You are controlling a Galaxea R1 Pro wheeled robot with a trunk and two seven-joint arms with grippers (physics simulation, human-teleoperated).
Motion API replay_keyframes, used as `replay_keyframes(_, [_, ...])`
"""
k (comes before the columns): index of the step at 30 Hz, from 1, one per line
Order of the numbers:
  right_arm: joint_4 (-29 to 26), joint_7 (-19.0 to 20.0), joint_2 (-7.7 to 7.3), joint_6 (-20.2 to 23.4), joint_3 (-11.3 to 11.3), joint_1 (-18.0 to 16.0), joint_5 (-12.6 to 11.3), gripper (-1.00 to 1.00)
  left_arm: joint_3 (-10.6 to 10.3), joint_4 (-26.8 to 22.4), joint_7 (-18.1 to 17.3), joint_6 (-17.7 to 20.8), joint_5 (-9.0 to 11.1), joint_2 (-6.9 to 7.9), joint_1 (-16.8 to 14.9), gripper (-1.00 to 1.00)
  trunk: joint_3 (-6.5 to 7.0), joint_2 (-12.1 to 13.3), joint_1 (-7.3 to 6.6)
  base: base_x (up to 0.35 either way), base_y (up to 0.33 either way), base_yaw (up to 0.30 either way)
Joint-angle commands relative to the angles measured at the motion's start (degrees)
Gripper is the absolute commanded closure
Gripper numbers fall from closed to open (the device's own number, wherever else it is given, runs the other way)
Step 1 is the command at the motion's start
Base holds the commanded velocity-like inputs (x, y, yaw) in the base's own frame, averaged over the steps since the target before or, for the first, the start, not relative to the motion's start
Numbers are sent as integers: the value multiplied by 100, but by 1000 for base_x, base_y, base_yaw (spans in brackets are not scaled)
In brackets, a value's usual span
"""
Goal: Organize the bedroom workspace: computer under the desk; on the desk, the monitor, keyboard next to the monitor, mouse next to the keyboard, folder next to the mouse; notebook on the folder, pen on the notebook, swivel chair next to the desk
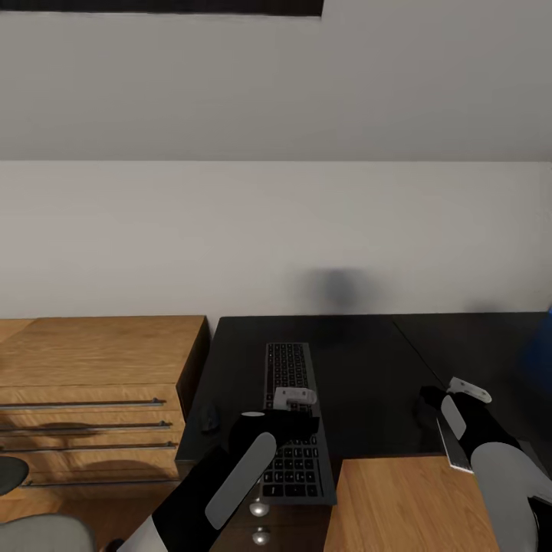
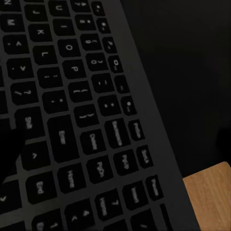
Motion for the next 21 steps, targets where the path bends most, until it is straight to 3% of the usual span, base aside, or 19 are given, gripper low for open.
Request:
replay_keyframes(1, [52,-41,1,47,-19,1,-89,-100,-7,-7,60,3,61,2,-6,-100,-7,-3,0,-20,0,0])
replay_keyframes(21, [52,-28,1,47,-15,1,-92,-100,-17,-7,60,5,69,2,-6,-100,-7,-3,0,-61,34,0])
